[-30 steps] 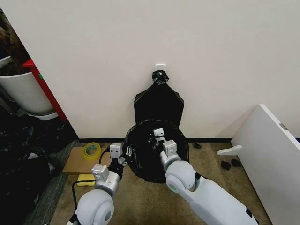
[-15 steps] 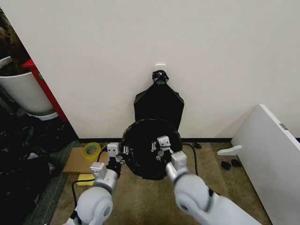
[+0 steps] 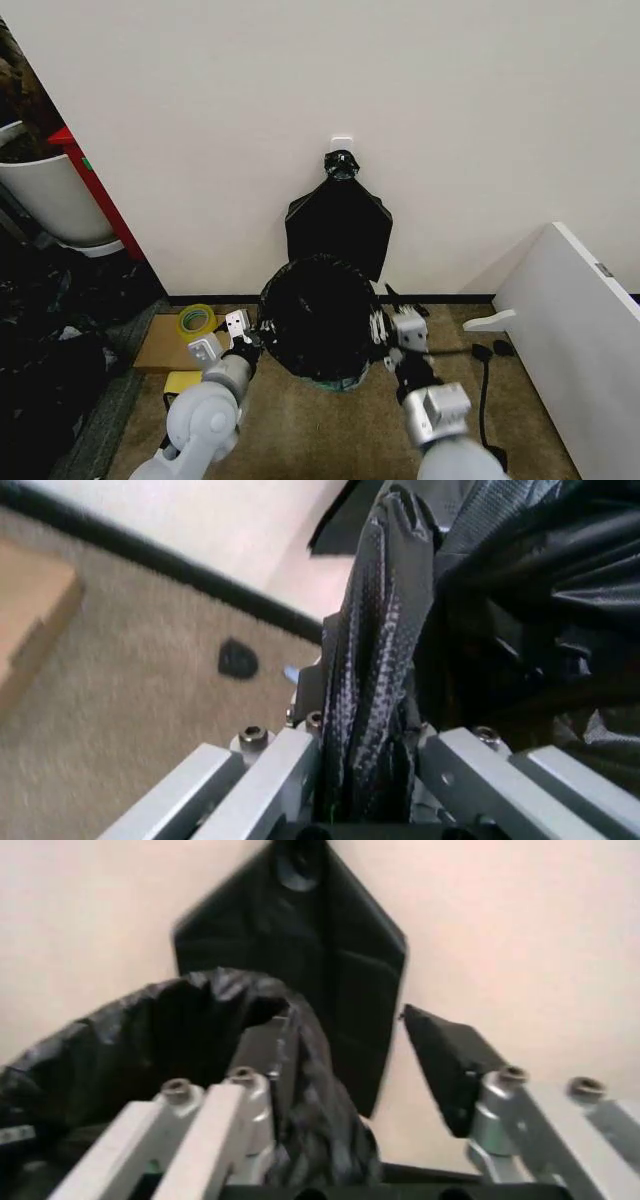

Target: Place the garbage bag over the trash bin.

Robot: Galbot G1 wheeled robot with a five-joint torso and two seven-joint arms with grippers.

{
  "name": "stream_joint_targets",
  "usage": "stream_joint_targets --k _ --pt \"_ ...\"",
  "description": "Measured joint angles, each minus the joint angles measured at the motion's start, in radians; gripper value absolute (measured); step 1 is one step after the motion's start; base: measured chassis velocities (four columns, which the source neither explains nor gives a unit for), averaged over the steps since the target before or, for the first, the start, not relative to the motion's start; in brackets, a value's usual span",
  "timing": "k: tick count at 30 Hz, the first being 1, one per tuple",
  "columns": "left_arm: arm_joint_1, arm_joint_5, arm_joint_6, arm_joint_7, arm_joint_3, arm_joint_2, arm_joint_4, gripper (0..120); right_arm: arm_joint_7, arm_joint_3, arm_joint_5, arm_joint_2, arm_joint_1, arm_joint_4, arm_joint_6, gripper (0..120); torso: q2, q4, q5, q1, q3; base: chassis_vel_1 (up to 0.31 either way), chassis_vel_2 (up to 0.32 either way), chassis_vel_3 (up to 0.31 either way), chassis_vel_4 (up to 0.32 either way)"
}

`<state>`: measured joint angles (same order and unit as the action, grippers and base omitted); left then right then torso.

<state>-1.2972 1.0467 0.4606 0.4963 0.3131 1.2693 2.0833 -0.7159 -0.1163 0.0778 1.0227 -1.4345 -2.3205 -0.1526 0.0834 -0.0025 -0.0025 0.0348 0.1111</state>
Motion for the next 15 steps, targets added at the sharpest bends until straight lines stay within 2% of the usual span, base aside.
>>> stream_joint_targets --k 1,5,7,11,15 --pt "0.000 0.000 0.000 0.000 0.000 0.000 0.000 1 0.000 0.000 0.000 0.000 0.000 0.000 0.000 43 0.000 0.0000 0.0000 0.000 0.000 0.000 0.000 0.000 0.000" --pt "0.023 0.074 0.030 0.030 0.033 0.019 -0.014 1 -0.080 -0.038 -0.009 0.007 -0.034 0.018 -0.061 63 0.000 0.0002 0.0000 0.000 0.000 0.000 0.000 0.000 0.000" --pt "0.025 0.081 0.034 0.032 0.039 0.020 -0.015 1 -0.091 -0.047 0.003 0.006 -0.039 0.018 -0.076 65 0.000 0.0001 0.0000 0.000 0.000 0.000 0.000 0.000 0.000" --pt "0.036 0.147 0.056 0.041 0.091 0.015 -0.021 1 -0.101 -0.085 0.021 0.004 -0.047 0.069 -0.106 84 0.000 0.0002 -0.0001 0.000 0.000 0.000 0.000 0.000 0.000" --pt "0.036 0.172 0.064 0.045 0.108 0.010 -0.014 1 -0.092 -0.090 0.021 0.005 -0.038 0.105 -0.106 93 0.000 0.0003 -0.0001 0.000 0.000 0.000 0.000 0.000 0.000"
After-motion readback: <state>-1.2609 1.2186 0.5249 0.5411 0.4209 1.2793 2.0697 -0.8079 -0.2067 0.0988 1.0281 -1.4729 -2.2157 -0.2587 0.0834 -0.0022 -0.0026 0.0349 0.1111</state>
